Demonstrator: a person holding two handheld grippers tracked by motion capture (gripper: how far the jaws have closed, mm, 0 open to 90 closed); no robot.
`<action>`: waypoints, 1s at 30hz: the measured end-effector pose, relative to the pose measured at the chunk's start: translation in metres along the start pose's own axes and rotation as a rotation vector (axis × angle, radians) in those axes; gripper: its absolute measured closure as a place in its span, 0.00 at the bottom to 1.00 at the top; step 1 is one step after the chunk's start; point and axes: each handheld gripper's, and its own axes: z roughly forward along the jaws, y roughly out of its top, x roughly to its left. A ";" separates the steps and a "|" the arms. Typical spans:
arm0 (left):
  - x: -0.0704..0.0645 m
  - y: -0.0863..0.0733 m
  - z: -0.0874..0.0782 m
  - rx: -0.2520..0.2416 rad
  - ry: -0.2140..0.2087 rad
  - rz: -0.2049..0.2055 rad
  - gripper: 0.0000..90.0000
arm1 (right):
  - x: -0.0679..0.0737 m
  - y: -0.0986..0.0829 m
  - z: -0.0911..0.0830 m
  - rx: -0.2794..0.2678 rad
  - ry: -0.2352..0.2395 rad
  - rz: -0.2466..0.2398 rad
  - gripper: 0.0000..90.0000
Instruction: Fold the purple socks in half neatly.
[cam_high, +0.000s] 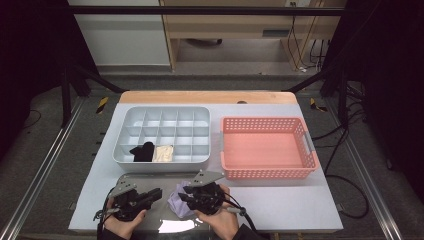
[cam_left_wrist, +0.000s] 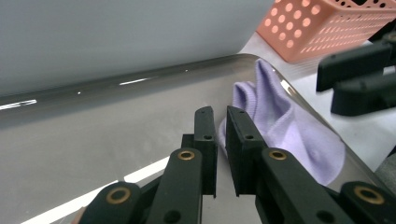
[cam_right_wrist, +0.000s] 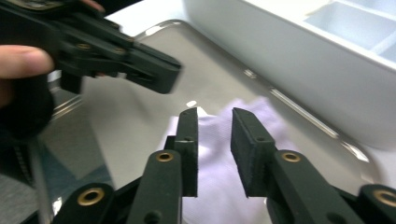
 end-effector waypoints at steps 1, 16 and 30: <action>-0.002 0.001 0.000 -0.008 -0.005 0.001 0.90 | -0.003 -0.001 -0.003 0.003 -0.012 0.006 0.84; -0.037 0.009 0.031 0.073 0.010 0.101 0.86 | -0.012 -0.036 0.003 0.042 -0.012 0.038 0.92; -0.034 0.003 0.024 0.093 0.063 0.104 0.88 | -0.012 -0.039 0.004 0.073 -0.028 0.042 0.89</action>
